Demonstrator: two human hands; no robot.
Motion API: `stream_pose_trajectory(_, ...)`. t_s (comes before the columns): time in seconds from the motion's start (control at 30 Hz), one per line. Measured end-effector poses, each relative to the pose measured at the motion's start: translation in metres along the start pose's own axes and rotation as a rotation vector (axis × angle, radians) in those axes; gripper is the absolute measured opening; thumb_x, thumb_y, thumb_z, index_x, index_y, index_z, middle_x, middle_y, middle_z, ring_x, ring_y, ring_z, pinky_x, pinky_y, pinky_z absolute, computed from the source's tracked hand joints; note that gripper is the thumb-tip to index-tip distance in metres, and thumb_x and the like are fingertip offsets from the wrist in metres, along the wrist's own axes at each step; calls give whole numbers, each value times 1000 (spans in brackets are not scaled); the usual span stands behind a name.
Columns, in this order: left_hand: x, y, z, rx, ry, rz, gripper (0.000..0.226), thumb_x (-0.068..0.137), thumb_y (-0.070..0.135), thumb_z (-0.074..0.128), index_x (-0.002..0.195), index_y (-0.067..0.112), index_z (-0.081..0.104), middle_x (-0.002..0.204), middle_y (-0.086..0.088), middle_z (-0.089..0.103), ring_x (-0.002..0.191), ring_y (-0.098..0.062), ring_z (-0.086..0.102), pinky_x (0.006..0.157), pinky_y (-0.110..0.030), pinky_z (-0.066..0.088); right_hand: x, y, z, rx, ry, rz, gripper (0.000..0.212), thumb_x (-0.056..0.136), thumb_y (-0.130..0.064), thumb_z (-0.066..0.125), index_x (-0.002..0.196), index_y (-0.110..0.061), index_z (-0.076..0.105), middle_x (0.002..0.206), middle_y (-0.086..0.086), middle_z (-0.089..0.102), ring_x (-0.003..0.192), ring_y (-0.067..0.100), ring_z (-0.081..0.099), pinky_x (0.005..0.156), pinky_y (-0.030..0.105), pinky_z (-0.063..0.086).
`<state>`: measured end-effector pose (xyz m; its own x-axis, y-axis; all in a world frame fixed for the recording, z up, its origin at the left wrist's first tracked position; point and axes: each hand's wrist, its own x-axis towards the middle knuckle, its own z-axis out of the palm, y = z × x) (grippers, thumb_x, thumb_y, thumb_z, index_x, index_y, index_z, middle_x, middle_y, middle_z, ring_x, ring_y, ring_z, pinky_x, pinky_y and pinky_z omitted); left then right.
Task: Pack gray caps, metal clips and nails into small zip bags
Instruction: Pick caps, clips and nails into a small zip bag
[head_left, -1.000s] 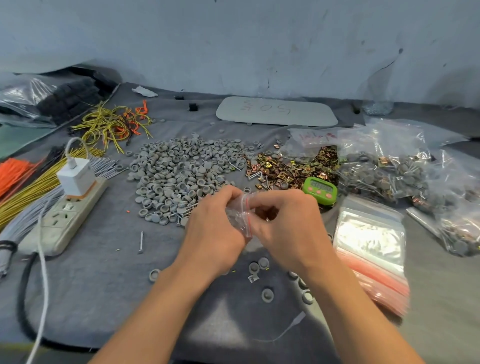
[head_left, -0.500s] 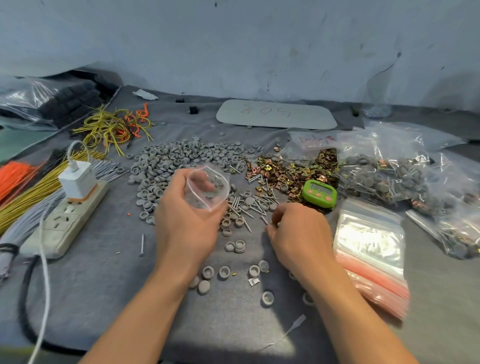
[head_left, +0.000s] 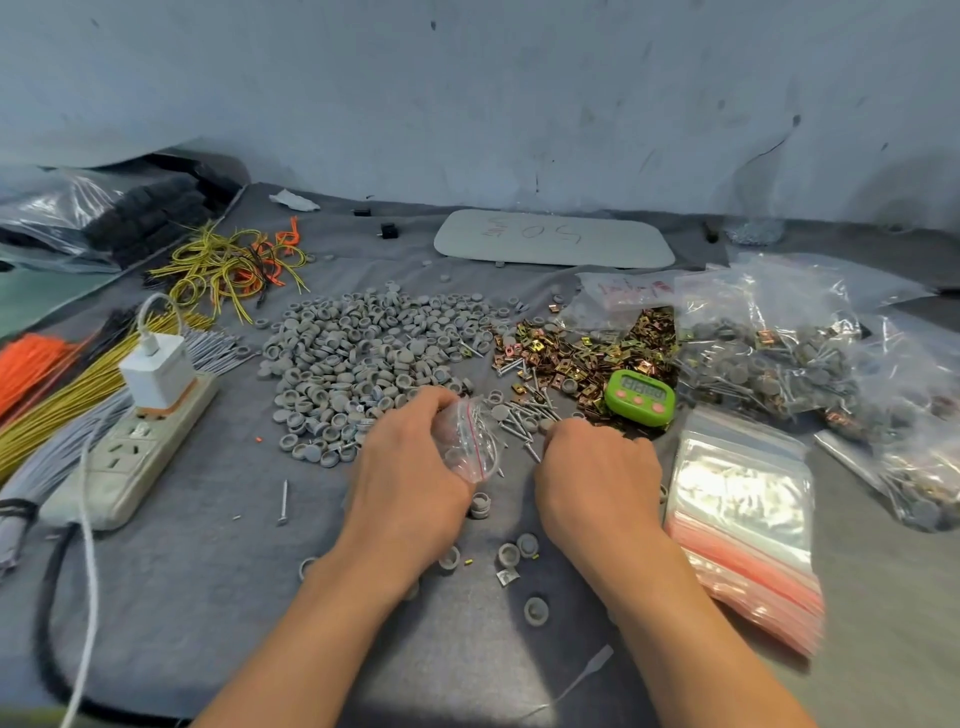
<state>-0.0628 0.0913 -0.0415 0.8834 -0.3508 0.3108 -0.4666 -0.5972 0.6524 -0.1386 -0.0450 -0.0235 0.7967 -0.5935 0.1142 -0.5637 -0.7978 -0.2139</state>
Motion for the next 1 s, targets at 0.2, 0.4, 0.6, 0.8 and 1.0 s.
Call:
stream_pose_trajectory(0.2, 0, -2, 4, 13, -41, 23, 48, 80, 30, 81, 116, 48, 56, 102, 17, 64, 95, -8, 57, 75, -24, 40, -1, 0, 4, -40, 25, 3, 37, 89, -11, 53, 69, -25, 25, 92, 0, 64, 99, 29, 69, 80, 40, 25)
stream_pose_trajectory(0.4, -1, -2, 6, 11, -60, 29, 54, 77, 31, 83, 118, 51, 53, 103, 18, 64, 97, -6, 59, 83, -33, 54, 2, 0, 6, -20, 37, 20, 32, 91, -15, 56, 70, -26, 34, 93, 0, 70, 98, 28, 69, 81, 38, 26)
stream_pose_trajectory(0.6, -1, -2, 9, 20, -72, 63, 67, 72, 29, 85, 122, 52, 47, 102, 21, 58, 99, -6, 55, 81, -27, 48, 0, 13, -5, 234, 36, 58, 15, 92, -35, 62, 92, -25, 73, 91, -1, 76, 91, 26, 70, 86, 34, 54)
stream_pose_trajectory(0.8, 1, 1, 11, 61, -71, 102, 74, 70, 32, 86, 132, 46, 47, 118, 22, 57, 111, -7, 53, 88, -27, 45, 1, 33, -30, 674, 39, -107, 24, 81, -18, 74, 58, -24, 70, 51, -12, 64, 44, 1, 54, 51, 15, 41)
stream_pose_trajectory(1.0, -1, 5, 11, 79, -111, 162, 74, 70, 27, 82, 134, 46, 48, 111, 28, 44, 106, 0, 42, 76, -14, 29, -7, 12, -27, 529, -12, -381, 12, 76, -20, 71, 65, -24, 70, 57, -16, 65, 53, 5, 60, 52, 19, 45)
